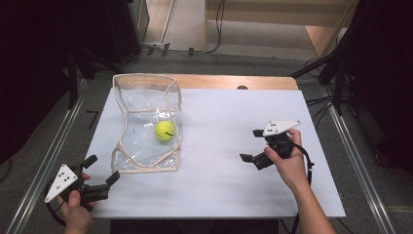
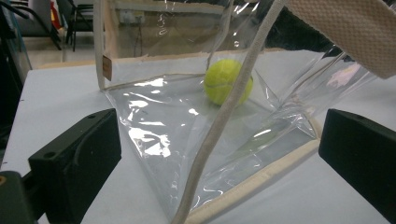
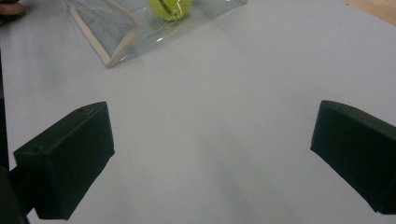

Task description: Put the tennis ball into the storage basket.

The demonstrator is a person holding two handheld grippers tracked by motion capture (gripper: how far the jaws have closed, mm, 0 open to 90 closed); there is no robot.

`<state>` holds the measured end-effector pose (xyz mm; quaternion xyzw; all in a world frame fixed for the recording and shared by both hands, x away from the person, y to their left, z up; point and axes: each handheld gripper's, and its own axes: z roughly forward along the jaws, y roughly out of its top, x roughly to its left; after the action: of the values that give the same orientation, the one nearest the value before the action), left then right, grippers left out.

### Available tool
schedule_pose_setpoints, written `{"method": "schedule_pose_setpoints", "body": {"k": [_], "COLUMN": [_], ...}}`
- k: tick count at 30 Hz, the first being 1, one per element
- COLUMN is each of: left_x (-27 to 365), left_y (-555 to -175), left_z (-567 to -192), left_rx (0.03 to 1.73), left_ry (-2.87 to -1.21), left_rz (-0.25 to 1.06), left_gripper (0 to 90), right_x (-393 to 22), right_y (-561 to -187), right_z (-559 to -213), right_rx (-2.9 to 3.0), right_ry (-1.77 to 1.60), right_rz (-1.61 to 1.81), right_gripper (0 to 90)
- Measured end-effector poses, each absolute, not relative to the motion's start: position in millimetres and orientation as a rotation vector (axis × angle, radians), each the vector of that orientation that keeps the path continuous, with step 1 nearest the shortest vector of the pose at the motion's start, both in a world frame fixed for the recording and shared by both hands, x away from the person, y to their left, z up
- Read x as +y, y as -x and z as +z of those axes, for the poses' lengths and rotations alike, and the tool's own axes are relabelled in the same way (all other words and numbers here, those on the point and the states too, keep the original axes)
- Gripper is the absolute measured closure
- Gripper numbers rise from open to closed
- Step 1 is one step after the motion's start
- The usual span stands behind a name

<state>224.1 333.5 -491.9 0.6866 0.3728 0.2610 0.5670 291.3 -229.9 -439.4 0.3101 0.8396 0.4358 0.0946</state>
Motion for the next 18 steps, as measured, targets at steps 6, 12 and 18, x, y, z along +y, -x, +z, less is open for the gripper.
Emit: {"method": "schedule_pose_setpoints", "body": {"k": [6,12,18], "left_x": [333.6,333.6,333.7], "left_y": [-224.0,-224.1,-224.1], "left_z": [-491.9,-491.9,-492.0], "left_rx": [0.877,0.877,0.876], "left_ry": [-1.612,-1.613,-1.615], "left_rz": [0.613,0.614,0.615], "left_gripper": [0.0,0.0,0.0], "right_x": [-239.6,-248.4,-258.0], "right_y": [-287.5,-283.1,-278.9], "right_z": [-446.0,-453.9,-460.6], "right_rx": [2.466,2.447,2.424], "right_ry": [-0.943,-0.974,-1.006], "right_rz": [1.299,1.31,1.326], "right_gripper": [0.0,0.0,0.0]}}
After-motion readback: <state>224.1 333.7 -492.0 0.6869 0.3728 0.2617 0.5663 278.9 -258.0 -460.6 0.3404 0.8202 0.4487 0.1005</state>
